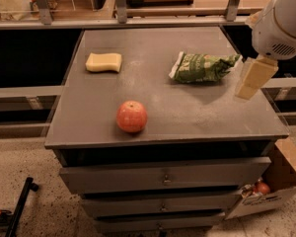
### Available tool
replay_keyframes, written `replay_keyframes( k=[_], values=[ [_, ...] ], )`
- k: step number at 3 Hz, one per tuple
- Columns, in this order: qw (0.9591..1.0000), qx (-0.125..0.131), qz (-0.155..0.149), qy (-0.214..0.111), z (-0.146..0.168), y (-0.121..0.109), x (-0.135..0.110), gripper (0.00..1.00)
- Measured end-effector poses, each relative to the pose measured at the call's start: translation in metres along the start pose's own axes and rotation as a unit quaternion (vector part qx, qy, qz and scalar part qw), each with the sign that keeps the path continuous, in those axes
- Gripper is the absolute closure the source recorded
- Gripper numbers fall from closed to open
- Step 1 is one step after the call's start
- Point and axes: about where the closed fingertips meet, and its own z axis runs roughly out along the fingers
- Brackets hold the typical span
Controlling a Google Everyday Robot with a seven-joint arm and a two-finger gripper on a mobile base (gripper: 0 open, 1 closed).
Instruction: Move green jalapeno chip bag near apple
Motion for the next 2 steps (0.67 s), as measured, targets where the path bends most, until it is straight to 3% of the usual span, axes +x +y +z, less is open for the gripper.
replay_keyframes(
  k=[1,2],
  values=[
    [1.0000,0.000,0.000,0.000,0.0000,0.0000,0.0000,0.00],
    [0.9996,0.013,-0.019,0.014,0.0077,0.0002,-0.0048,0.00]
  ],
)
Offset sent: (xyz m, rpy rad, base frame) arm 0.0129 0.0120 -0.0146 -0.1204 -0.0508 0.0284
